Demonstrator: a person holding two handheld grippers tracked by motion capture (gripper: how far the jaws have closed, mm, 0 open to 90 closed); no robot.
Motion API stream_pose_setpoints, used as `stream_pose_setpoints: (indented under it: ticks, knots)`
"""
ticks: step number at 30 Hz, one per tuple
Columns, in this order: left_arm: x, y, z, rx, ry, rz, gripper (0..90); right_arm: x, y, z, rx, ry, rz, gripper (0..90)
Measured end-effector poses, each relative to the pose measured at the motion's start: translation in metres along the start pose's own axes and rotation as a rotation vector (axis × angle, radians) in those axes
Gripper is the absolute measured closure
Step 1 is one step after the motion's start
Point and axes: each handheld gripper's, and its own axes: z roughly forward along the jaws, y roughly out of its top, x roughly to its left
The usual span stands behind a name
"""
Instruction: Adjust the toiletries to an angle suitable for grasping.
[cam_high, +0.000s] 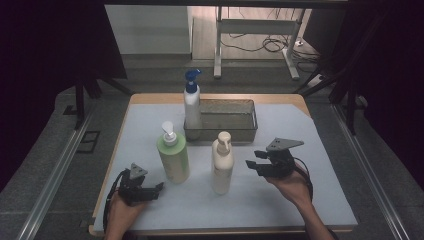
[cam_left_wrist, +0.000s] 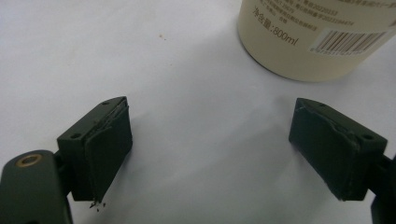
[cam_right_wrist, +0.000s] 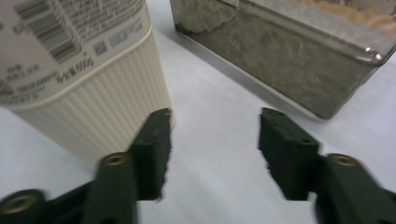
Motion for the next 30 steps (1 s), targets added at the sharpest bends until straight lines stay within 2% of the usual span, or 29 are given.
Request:
stream_pose_setpoints:
  ticks: [2,3,4,5,6,8,9,10,15,17,22,30]
  knots:
    - [0.000,0.000,0.000,0.000,0.000,0.000,13.3,0.001,-0.005,0.001,-0.004,0.012,-0.009,61.4]
    - [0.000,0.000,0.000,0.000,0.000,0.000,13.3,0.001,-0.005,0.001,-0.004,0.012,-0.009,61.4]
    - [0.000,0.000,0.000,0.000,0.000,0.000,13.2,0.002,-0.010,0.005,0.002,0.019,-0.007,67.7]
    - [0.000,0.000,0.000,0.000,0.000,0.000,13.3,0.002,-0.010,0.005,0.002,0.019,-0.007,67.7]
    - [0.000,0.000,0.000,0.000,0.000,0.000,13.3,0.003,-0.014,0.009,0.007,0.017,-0.005,75.3]
    - [0.000,0.000,0.000,0.000,0.000,0.000,13.3,0.003,-0.016,0.015,0.010,0.030,-0.002,82.6]
    - [0.000,0.000,0.000,0.000,0.000,0.000,13.3,0.003,-0.016,0.015,0.010,0.030,-0.002,82.6]
    - [0.000,0.000,0.000,0.000,0.000,0.000,13.3,0.004,-0.018,0.021,0.010,0.042,0.011,89.3]
    - [0.000,0.000,0.000,0.000,0.000,0.000,13.3,0.005,-0.018,0.036,0.007,0.064,0.041,89.5]
    - [0.000,0.000,0.000,0.000,-0.001,0.000,13.3,0.009,-0.017,0.048,0.009,0.078,0.051,89.5]
    - [0.000,0.000,0.000,0.000,-0.001,0.000,13.3,0.015,-0.016,0.063,0.021,0.075,0.035,89.5]
    - [0.000,0.000,0.000,0.000,-0.001,0.000,13.3,0.022,-0.014,0.076,0.024,0.069,0.020,89.6]
